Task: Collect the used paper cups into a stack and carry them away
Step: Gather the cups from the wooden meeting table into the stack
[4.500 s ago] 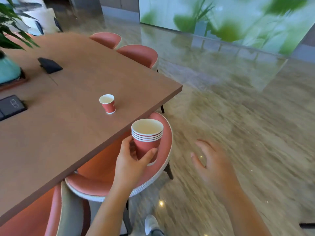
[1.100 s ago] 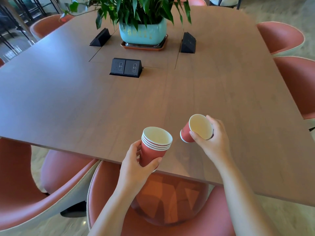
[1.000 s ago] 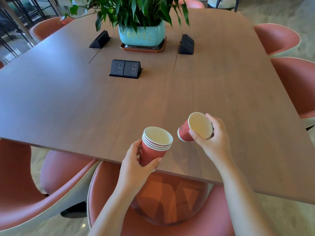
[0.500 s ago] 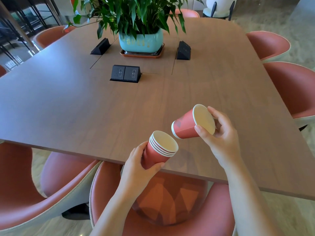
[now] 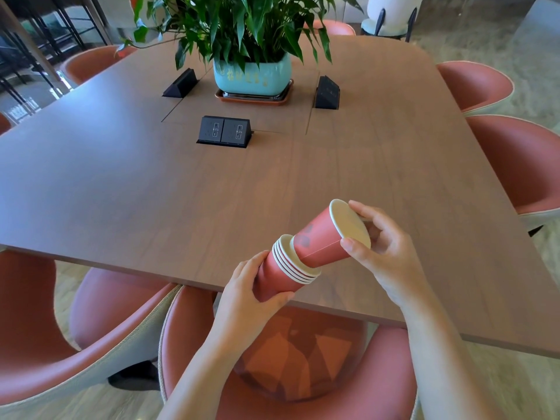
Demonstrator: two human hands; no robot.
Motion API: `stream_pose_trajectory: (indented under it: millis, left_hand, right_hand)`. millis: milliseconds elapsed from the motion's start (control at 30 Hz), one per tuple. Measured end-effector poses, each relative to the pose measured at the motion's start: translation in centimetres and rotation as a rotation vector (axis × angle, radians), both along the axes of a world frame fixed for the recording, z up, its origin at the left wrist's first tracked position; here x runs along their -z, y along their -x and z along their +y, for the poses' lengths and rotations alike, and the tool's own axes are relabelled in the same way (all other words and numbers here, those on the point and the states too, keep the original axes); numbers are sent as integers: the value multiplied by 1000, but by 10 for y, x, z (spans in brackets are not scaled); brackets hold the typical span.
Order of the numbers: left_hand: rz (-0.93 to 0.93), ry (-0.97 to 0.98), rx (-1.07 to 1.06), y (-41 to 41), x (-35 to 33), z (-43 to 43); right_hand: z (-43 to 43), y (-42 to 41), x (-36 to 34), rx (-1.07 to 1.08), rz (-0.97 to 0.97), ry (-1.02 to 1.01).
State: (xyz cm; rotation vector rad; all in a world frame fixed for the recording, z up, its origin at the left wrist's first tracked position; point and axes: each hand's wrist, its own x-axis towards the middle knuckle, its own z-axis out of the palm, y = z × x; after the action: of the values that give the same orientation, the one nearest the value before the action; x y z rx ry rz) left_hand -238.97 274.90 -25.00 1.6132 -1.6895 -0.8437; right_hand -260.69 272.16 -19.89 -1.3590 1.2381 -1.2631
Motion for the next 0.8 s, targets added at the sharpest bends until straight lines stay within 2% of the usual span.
stream_pose_trajectory:
  millis: [800]
  left_hand:
    - [6,52,68,8,-14,7]
  right_hand:
    - [8,-22,18,-207,109,-147]
